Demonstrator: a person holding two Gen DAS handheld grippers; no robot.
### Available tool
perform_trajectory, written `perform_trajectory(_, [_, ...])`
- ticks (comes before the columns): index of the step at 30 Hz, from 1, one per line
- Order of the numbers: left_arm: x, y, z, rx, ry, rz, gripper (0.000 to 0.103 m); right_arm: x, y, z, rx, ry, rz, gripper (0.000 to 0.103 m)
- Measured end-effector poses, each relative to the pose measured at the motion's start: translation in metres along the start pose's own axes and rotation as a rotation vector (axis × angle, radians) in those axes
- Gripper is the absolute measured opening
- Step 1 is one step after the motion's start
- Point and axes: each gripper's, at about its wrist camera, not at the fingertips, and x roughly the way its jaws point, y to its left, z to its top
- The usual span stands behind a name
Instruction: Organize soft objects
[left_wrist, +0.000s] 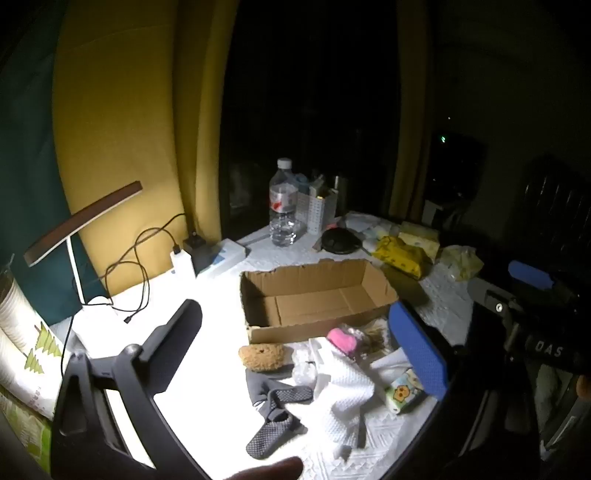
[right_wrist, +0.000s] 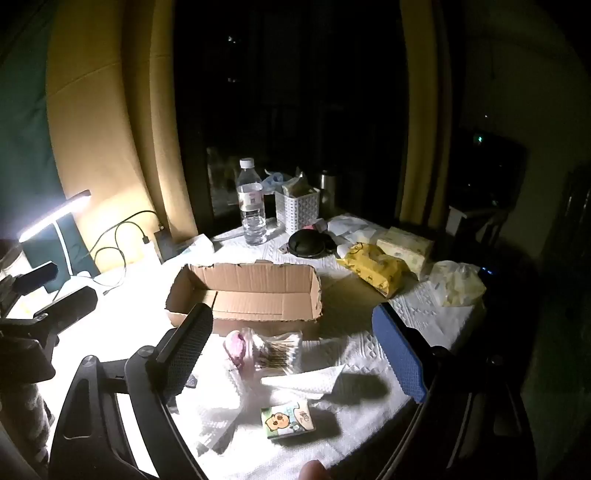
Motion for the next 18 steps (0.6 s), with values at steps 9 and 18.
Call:
perform_trajectory(9, [-0.008, -0.001, 0.0, -0.015, -0.024, -0.03, 0.102, 0.002, 0.0, -0.001, -0.009, 0.011, -0.008, 0.09])
perform_trajectory(18, [0.0, 0.006, -0.002, -0.021, 0.002, -0.028, 0.102, 0.004, 0.001, -0.002, -0.007, 0.014, -0.005, 0.09])
